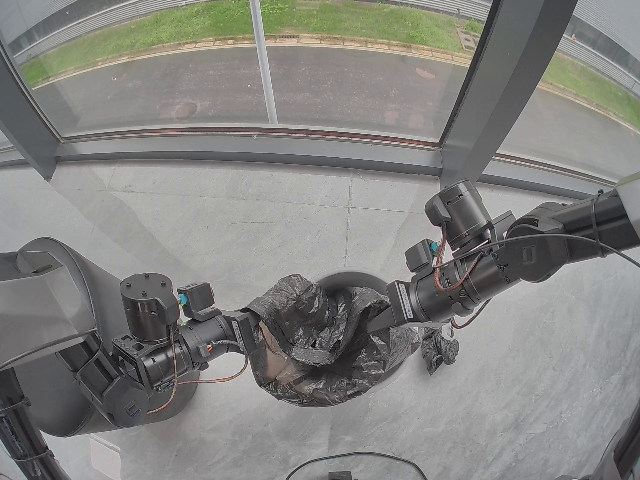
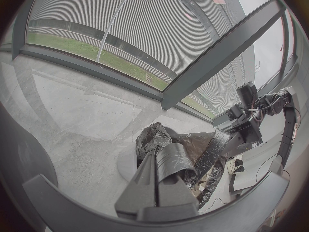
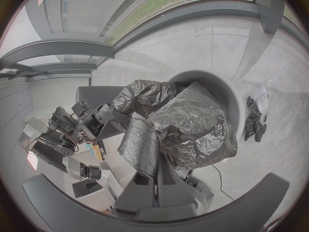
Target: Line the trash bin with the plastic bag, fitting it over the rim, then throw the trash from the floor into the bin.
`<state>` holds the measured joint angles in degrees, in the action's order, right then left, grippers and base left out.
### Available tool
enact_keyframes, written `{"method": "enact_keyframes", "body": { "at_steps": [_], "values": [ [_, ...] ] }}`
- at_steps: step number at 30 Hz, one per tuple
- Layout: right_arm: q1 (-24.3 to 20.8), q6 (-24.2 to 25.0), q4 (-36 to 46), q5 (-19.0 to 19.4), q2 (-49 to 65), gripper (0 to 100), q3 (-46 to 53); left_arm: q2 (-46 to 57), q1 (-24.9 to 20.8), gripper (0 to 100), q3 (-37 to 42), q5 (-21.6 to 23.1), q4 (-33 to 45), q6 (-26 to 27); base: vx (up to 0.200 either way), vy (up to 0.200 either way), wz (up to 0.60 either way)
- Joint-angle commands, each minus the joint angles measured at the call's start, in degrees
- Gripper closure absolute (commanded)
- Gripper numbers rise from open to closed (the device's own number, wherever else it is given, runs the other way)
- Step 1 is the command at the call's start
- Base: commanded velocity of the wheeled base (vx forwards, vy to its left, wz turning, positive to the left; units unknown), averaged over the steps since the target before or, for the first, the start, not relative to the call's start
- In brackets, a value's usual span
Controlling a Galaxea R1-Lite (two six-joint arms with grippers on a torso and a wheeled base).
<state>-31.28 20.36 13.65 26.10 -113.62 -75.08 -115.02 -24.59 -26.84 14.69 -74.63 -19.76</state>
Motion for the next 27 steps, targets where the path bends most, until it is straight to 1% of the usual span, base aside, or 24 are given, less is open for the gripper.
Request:
{"method": "enact_keyframes", "body": {
  "at_steps": [1, 4, 6, 7, 8, 14, 15, 19, 27],
  "values": [
    [0.78, -0.06, -1.61, 0.27, -2.84, 100, 1.17, -0.56, 0.24, 100, -0.49, 0.08, 0.01, -0.19, 0.0, 0.0, 0.0],
    [2.28, -0.85, -3.9, 0.36, -3.28, 100, 2.66, -2.4, 0.33, 100, -0.75, 0.16, -0.43, -0.37, 0.0, 0.0, 0.0],
    [3.42, -2.52, -5.39, 0.36, -3.89, 100, 3.71, -3.55, 0.33, 100, -0.93, 0.16, -0.69, -0.37, 0.0, 0.0, 0.0],
    [3.6, -2.6, -5.48, 0.36, -3.89, 100, 3.8, -3.63, 0.33, 100, -0.93, 0.16, -0.78, -0.37, 0.0, 0.0, 0.0],
    [4.83, -4.01, -6.71, 0.44, -4.77, 100, 4.24, -4.69, 0.24, 100, -1.28, 0.25, -1.04, -0.54, 0.0, 0.0, 0.0],
    [7.29, -5.68, -7.94, 0.62, -6.27, 100, 5.3, -6.36, 0.33, 100, -2.42, -0.01, -1.13, -1.33, 0.0, 0.0, 0.0],
    [7.99, -7.09, -9.79, 1.76, -6.53, 100, 6.09, -6.45, 0.33, 100, -2.42, -0.01, -1.13, -1.6, 0.0, 0.0, 0.0],
    [8.08, -8.32, -11.81, 2.29, -8.02, 100, 6.44, -6.53, 0.33, 100, -2.6, -0.01, -1.13, -1.68, 0.0, 0.0, 0.0],
    [8.08, -8.23, -11.72, 2.02, -10.92, 100, 5.91, -7.41, 0.24, 100, -3.04, -0.1, -1.22, -2.3, 0.0, 0.0, 0.0]
  ]
}}
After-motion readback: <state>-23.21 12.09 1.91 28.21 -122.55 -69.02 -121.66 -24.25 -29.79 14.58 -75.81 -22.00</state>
